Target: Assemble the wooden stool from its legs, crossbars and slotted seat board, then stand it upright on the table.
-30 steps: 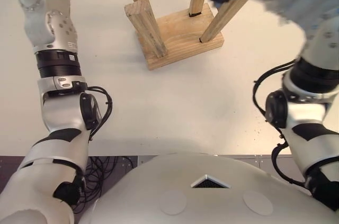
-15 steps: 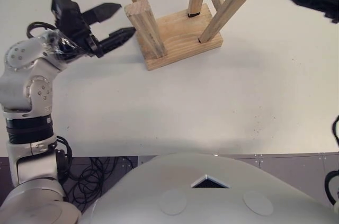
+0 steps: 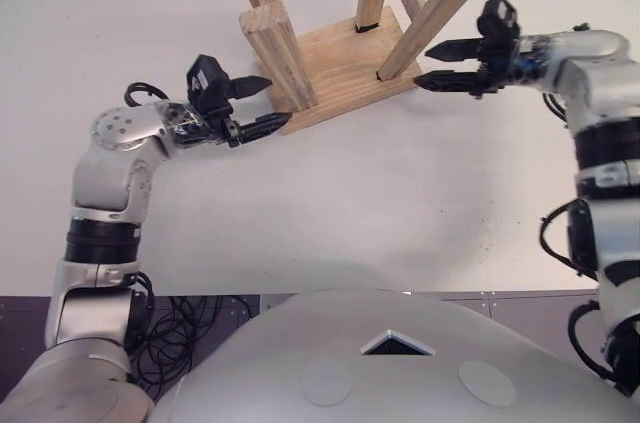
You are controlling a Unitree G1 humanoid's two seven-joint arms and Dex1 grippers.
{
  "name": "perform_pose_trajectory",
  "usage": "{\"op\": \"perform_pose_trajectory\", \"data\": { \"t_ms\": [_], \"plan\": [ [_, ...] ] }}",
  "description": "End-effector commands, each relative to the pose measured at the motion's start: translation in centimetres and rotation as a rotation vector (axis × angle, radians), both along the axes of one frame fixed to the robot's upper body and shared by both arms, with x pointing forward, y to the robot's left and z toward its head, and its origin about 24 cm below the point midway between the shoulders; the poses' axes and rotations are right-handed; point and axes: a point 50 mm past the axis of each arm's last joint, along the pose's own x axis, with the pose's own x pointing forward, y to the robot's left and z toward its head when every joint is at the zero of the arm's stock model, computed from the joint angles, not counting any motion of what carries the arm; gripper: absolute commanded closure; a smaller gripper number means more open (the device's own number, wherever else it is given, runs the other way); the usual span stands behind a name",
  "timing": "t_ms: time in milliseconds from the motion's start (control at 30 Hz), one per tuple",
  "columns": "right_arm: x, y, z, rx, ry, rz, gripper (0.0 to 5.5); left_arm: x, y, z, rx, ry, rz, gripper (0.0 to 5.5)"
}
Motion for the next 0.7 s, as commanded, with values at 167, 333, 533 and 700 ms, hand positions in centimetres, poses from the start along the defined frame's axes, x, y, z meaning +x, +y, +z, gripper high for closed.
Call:
{"op": "perform_pose_trajectory", "data": {
  "t_ms": [167,333,533,700],
  "plan": [
    [0.0,2.3,-3.8,-0.104,0.099,0.086,3.05,2.8,-1.2,-2.0,0.018,-0.028,0.052,2.12],
    [-1.4,1.8,-4.6,-0.099,0.199,0.212,3.73,2.1,-1.3,-3.0,0.017,0.049,-0.031,2.78],
    [-4.5,1.6,-4.2,0.078,0.449,0.285,4.75,0.2,0.2,-2.0,-0.154,0.321,-0.095,3.69],
    [-7.1,2.4,-3.8,0.125,0.54,0.284,5.49,0.0,-0.8,0.5,-0.308,0.453,-0.124,3.69]
  ]
}}
